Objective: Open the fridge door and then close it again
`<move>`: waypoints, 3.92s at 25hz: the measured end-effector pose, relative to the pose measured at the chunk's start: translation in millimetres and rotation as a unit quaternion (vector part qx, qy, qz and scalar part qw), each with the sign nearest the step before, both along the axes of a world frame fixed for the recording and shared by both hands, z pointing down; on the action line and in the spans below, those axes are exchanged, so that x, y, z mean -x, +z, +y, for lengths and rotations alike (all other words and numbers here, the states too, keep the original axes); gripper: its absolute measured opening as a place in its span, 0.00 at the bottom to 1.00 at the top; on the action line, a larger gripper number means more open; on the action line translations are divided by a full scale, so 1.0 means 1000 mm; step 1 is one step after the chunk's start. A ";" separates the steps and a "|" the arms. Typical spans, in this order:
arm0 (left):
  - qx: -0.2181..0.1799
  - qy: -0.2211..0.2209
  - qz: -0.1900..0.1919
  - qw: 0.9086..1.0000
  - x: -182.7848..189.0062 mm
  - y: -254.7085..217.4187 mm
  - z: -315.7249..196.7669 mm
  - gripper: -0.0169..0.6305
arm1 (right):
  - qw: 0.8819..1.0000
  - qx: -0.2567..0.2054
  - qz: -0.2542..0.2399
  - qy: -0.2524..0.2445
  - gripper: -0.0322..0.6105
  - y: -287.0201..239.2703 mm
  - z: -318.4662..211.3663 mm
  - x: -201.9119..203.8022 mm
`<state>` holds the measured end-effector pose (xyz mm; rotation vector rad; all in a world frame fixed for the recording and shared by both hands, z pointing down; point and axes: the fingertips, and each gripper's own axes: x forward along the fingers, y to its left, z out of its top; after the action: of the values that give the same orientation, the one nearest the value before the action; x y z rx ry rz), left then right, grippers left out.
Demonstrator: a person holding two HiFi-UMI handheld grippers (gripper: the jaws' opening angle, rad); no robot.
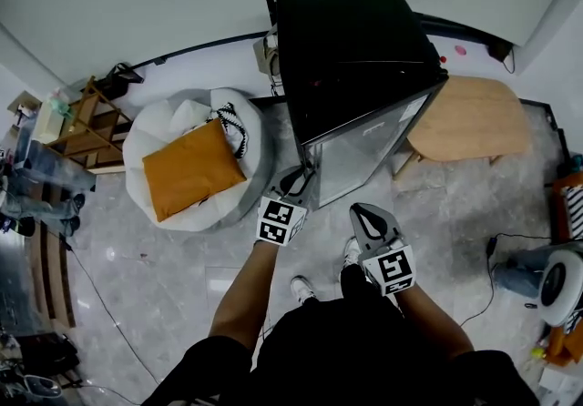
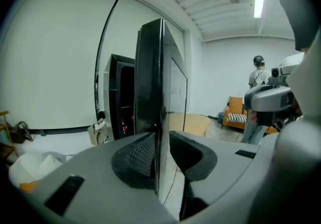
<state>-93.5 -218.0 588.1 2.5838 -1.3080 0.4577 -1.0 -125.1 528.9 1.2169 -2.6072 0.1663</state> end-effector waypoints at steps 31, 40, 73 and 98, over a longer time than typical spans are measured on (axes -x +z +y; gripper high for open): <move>0.008 0.001 0.014 1.000 -0.093 -0.002 0.101 0.31 | 0.990 -0.005 -0.008 0.141 0.08 -0.015 0.082 -0.073; 0.014 0.013 0.002 1.000 -0.133 -0.006 0.134 0.31 | 0.992 0.006 -0.014 0.128 0.08 -0.009 0.089 -0.097; 0.030 -0.006 0.008 0.999 -0.269 -0.010 0.192 0.55 | 0.985 -0.012 -0.018 0.172 0.08 -0.005 0.119 -0.230; -0.027 -0.069 0.008 0.997 -0.184 -0.056 0.218 0.06 | 0.988 -0.019 -0.038 0.146 0.08 -0.007 0.121 -0.204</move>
<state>90.2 0.1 532.0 2.5124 -1.5022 0.3820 202.6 -3.7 521.5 1.6324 -2.4920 0.2227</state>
